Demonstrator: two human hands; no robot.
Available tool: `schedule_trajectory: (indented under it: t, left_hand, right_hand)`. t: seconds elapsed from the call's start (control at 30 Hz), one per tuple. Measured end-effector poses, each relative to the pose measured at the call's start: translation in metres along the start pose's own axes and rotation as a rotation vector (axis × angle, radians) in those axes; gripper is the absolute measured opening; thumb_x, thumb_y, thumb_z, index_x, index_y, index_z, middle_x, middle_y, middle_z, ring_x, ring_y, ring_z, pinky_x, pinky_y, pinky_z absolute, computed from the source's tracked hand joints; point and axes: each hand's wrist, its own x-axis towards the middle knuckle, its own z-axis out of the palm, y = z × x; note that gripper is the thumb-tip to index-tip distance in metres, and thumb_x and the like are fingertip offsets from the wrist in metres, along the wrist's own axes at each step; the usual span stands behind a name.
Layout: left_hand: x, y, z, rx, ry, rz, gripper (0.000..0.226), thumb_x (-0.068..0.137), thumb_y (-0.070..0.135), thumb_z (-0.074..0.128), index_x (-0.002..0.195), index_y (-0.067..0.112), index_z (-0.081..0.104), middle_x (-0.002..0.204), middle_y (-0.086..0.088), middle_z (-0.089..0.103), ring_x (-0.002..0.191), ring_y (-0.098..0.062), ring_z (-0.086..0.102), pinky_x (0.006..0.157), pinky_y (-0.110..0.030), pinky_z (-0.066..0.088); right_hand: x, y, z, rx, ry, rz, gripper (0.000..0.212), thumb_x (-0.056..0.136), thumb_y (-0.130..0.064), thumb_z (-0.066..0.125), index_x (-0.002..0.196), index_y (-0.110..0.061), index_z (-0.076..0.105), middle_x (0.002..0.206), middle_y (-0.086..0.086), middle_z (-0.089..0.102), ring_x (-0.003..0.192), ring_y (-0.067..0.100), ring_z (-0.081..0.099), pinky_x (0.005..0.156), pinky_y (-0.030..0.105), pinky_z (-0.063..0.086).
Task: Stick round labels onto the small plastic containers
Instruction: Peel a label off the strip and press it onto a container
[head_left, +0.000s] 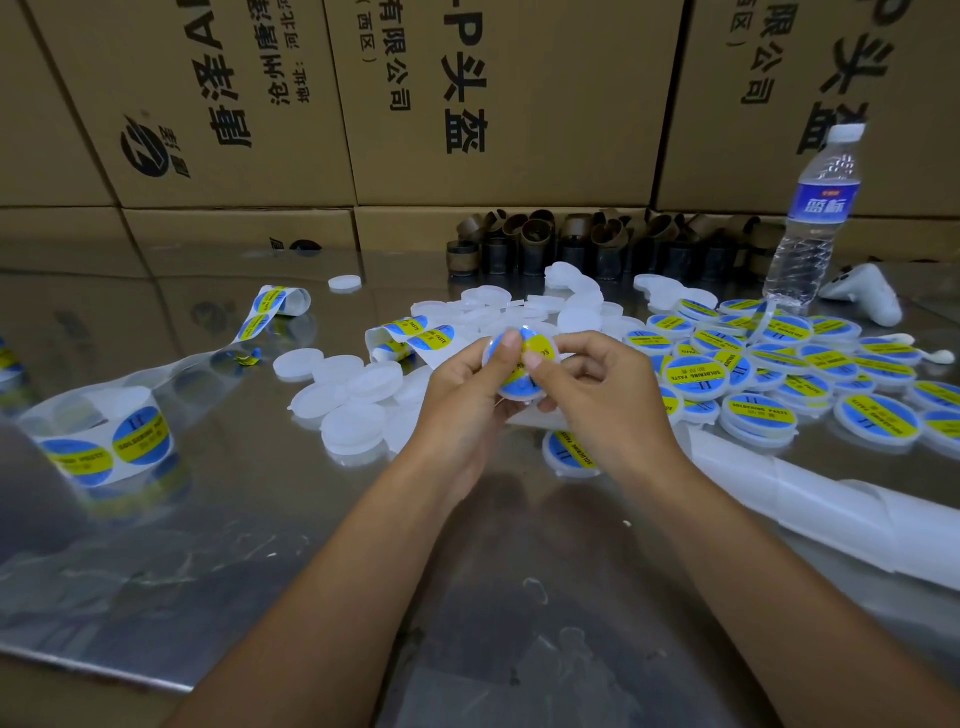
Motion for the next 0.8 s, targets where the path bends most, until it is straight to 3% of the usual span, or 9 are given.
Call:
schedule_trajectory:
  t: [0.1,0.23,0.47,0.57,0.7,0.8]
  left_hand:
    - [0.0004,0.0007,0.0003,-0.021,0.022,0.0,0.023,0.094,0.027,0.051,0.096,0.011,0.067,0.09,-0.005,0.072,0.088,-0.017,0.067,0.072,-0.022,0.053]
    - [-0.0009,0.0012,0.0024,0.008,0.001,-0.008,0.03,0.08,0.034,0.061,0.099,0.012,0.067,0.096,-0.007,0.07,0.091,-0.018,0.065,0.077,-0.025,0.053]
    - [-0.001,-0.0023,0.0032,0.074,-0.026,-0.005,0.017,0.088,0.009,0.062,0.104,0.013,0.066,0.096,-0.007,0.071,0.091,-0.023,0.061,0.078,-0.026,0.05]
    - [-0.0021,-0.0022,0.0028,0.102,-0.024,0.01,0.016,0.088,0.009,0.062,0.102,0.016,0.067,0.093,-0.002,0.073,0.085,-0.014,0.063,0.071,-0.02,0.05]
    - [-0.0022,-0.0019,0.0019,0.095,-0.003,0.032,0.015,0.088,0.01,0.062,0.098,0.018,0.068,0.089,0.001,0.072,0.08,-0.011,0.062,0.07,-0.019,0.051]
    - [-0.0014,0.0,0.0021,0.053,0.048,0.028,0.013,0.093,0.014,0.056,0.094,0.017,0.069,0.082,0.0,0.069,0.073,-0.012,0.059,0.071,-0.02,0.052]
  right_hand:
    - [0.0008,-0.0006,0.0007,-0.054,0.005,-0.012,0.014,0.081,-0.021,0.072,0.084,-0.024,0.058,0.07,0.006,0.067,0.062,0.016,0.065,0.064,0.026,0.05]
    - [-0.0002,-0.0038,-0.0003,-0.032,0.061,-0.013,0.014,0.081,-0.023,0.071,0.079,-0.025,0.057,0.055,-0.006,0.062,0.053,0.004,0.06,0.053,0.013,0.043]
    - [0.0021,-0.0061,-0.0052,0.128,0.147,0.061,0.019,0.089,-0.025,0.062,0.073,-0.015,0.059,0.048,-0.009,0.061,0.04,0.003,0.055,0.05,0.013,0.046]
    - [0.0021,-0.005,-0.0046,0.107,0.148,0.055,0.019,0.089,-0.026,0.062,0.073,-0.015,0.059,0.047,-0.01,0.061,0.039,0.003,0.055,0.049,0.012,0.044]
    - [0.0012,-0.0028,-0.0049,0.044,0.116,0.0,0.013,0.087,-0.024,0.064,0.076,-0.024,0.058,0.052,-0.007,0.063,0.045,0.002,0.058,0.05,0.011,0.044]
    - [0.0,-0.0004,-0.0029,-0.032,0.068,-0.044,0.016,0.085,-0.02,0.067,0.079,-0.031,0.057,0.059,-0.006,0.065,0.054,0.007,0.063,0.058,0.018,0.048]
